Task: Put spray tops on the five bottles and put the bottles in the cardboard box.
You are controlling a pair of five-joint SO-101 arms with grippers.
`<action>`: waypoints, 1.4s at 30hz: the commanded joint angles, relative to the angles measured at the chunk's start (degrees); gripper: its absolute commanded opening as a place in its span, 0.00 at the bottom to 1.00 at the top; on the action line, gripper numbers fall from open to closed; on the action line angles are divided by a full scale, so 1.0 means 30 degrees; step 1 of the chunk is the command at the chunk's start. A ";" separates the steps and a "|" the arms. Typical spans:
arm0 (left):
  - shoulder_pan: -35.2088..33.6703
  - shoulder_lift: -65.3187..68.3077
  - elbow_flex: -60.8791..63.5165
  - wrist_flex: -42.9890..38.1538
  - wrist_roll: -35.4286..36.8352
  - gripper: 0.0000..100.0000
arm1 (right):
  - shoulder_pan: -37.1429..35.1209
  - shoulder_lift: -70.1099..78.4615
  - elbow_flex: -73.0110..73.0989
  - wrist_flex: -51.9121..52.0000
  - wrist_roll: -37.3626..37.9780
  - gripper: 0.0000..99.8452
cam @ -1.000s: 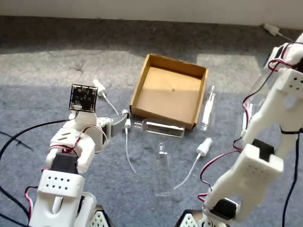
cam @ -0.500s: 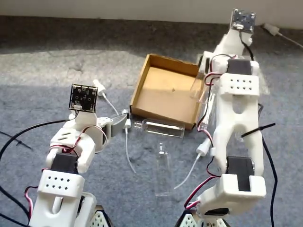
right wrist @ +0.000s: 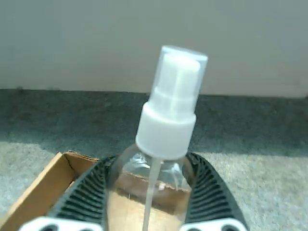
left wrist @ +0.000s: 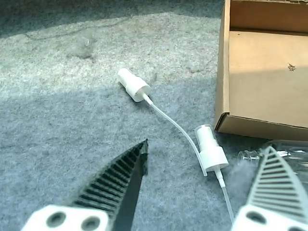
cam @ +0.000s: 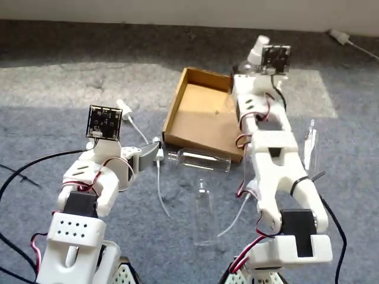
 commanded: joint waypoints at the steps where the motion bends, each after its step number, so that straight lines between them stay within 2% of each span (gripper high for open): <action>1: -0.0161 -0.0308 -0.0132 -0.0352 0.0059 0.33 | -0.0601 -0.1040 0.3209 -0.4908 0.1993 0.00; 10: 0.0513 -0.0278 -0.0073 -0.0381 0.0000 0.33 | 0.0894 0.1040 0.2037 -0.6667 0.1934 0.00; 13: 0.0454 0.0015 -0.1451 -0.0410 -0.1436 0.33 | 0.0952 0.2037 0.1744 -0.7282 0.1934 0.00; 21: 0.0571 0.8308 -0.6432 -0.0527 -0.0703 0.33 | 0.1802 0.2945 0.0220 -0.7311 0.1553 0.00; 27: 0.1919 1.1941 -0.8806 -0.4073 -0.0762 0.33 | 0.1949 0.3150 -0.0484 -0.7282 0.0703 0.00; 35: 0.2505 2.0264 -1.4374 -0.4249 -0.1143 0.33 | 0.2037 0.7399 -0.3912 -0.7429 0.0733 0.00; 39: 0.2476 2.2344 -1.6044 -0.4249 -0.1143 0.33 | 0.2037 0.9187 -0.5612 -0.7487 0.0733 0.00; 42: 0.2418 2.2637 -1.6044 -0.4249 -0.1143 0.33 | 0.2037 1.0066 -0.6403 -0.8864 0.0762 0.00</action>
